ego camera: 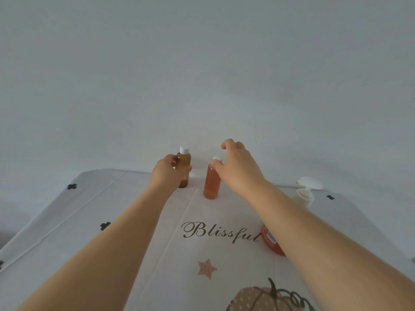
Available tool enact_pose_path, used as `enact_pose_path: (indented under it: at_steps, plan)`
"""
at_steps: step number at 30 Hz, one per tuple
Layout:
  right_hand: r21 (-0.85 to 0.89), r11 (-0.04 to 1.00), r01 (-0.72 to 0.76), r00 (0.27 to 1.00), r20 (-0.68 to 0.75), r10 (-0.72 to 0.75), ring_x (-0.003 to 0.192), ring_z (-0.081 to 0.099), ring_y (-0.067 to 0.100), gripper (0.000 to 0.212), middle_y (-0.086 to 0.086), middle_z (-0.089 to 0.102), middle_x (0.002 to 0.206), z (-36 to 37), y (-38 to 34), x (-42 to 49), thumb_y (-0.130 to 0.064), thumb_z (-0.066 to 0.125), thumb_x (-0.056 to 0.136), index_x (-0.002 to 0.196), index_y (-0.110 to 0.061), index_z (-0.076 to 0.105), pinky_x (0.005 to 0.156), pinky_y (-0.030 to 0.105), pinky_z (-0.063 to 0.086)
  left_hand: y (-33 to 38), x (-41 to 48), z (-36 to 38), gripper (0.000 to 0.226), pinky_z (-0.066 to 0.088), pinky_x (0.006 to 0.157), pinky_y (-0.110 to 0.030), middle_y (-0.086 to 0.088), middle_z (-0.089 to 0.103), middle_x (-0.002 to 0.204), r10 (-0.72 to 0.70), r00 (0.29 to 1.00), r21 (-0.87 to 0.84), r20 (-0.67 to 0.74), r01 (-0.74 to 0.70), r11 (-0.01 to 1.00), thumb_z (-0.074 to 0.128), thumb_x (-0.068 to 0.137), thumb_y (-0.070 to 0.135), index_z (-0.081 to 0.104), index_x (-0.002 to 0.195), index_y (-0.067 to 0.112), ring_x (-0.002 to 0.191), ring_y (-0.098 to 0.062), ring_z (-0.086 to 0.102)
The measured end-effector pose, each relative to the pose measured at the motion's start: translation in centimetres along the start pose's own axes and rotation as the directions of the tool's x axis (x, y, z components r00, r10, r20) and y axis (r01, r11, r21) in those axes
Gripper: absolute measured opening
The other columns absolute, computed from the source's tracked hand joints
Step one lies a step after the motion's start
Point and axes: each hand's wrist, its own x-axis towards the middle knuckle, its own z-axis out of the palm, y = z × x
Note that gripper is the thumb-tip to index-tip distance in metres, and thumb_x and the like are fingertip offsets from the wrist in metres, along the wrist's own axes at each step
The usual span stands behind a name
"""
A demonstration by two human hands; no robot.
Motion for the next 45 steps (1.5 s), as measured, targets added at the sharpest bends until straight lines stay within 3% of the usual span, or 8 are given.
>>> enact_pose_path:
  at_steps: [6,10,15,23,28,34,39,45]
  plan:
    - [0.097,0.993,0.069,0.998,-0.011,-0.069,0.094,0.059,0.018,0.03,-0.001,0.058,0.109,-1.5,-1.0,-2.5,-0.035,0.046,0.1,0.124,-0.017,0.048,0.079,0.033,0.049,1.7,-3.8,-0.7,0.028,0.044,0.061,-0.029,0.008,0.061,0.077,0.036,0.995,-0.136,-0.097,-0.049,0.989,0.065,0.083,0.038,0.05,0.098,0.02,0.058,-0.013,0.057]
    - [0.231,0.973,0.016,0.999,0.03,-0.023,0.058,0.052,0.009,0.029,-0.007,0.059,0.07,-2.9,-1.7,-4.6,-0.043,0.039,0.102,0.098,-0.017,0.053,0.055,0.026,0.038,3.0,-7.9,-1.4,0.028,0.046,0.064,-0.035,0.007,0.065,0.082,0.106,0.992,-0.151,-0.069,-0.115,0.982,0.068,0.072,0.039,0.046,0.088,0.032,0.063,-0.016,0.057]
    - [0.22,0.974,-0.042,0.998,0.063,0.029,0.06,0.053,0.01,0.043,-0.01,0.056,0.063,-5.2,-1.8,-7.7,-0.054,0.03,0.1,0.076,-0.025,0.05,0.056,0.028,0.037,4.4,-12.8,-1.5,0.025,0.053,0.071,-0.036,0.01,0.064,0.082,0.233,0.97,-0.035,-0.063,-0.236,0.971,0.07,0.078,0.042,0.051,0.087,0.027,0.075,-0.011,0.061]
    - [0.247,0.947,-0.207,0.978,0.071,0.195,0.054,0.051,0.017,0.054,-0.003,0.049,0.053,-8.9,1.4,-12.6,-0.065,0.037,0.093,0.059,-0.025,0.048,0.058,0.031,0.041,7.1,-17.4,0.1,0.041,0.04,0.065,-0.024,0.009,0.057,0.09,0.68,0.73,0.334,0.07,-0.66,0.673,0.082,0.07,0.033,0.058,0.101,0.021,0.084,-0.014,0.052]
    - [0.336,0.909,-0.248,0.964,-0.004,0.264,0.064,0.056,0.018,0.048,-0.003,0.058,0.06,-9.5,4.4,-15.5,-0.054,0.039,0.098,0.058,-0.028,0.049,0.062,0.031,0.041,9.0,-19.7,1.4,0.029,0.039,0.061,-0.015,0.015,0.062,0.078,0.468,0.833,0.144,0.293,-0.523,0.84,0.078,0.07,0.045,0.063,0.092,0.034,0.071,0.0,0.057]
    - [0.405,0.9,-0.16,0.987,0.058,0.15,0.07,0.056,0.02,0.034,0.007,0.062,0.079,-10.6,6.8,-18.1,-0.047,0.044,0.098,0.087,-0.017,0.056,0.073,0.039,0.048,9.7,-19.8,1.7,0.022,0.044,0.054,-0.009,0.003,0.062,0.069,0.241,0.727,-0.062,0.643,-0.265,0.962,0.071,0.08,0.045,0.072,0.089,0.025,0.063,-0.009,0.055]
    - [0.495,0.819,-0.29,0.933,0.338,0.126,0.085,0.066,0.012,0.014,-0.01,0.065,0.099,-11.8,8.7,-18.8,-0.046,0.055,0.095,0.108,-0.041,0.058,0.082,0.034,0.053,8.9,-19.7,3.1,0.021,0.04,0.053,-0.01,0.008,0.056,0.065,0.282,0.788,0.058,0.547,-0.372,0.927,0.074,0.077,0.046,0.067,0.095,0.036,0.053,0.003,0.047]
    - [0.464,0.815,-0.347,0.933,0.259,0.249,0.059,0.055,0.01,0.036,-0.004,0.062,0.069,-11.4,9.0,-19.0,-0.048,0.052,0.095,0.085,-0.015,0.062,0.062,0.03,0.044,9.0,-20.3,4.3,0.017,0.04,0.064,-0.021,0.004,0.052,0.068,0.353,0.74,-0.032,0.573,-0.411,0.911,0.077,0.075,0.043,0.063,0.08,0.051,0.058,-0.001,0.046]
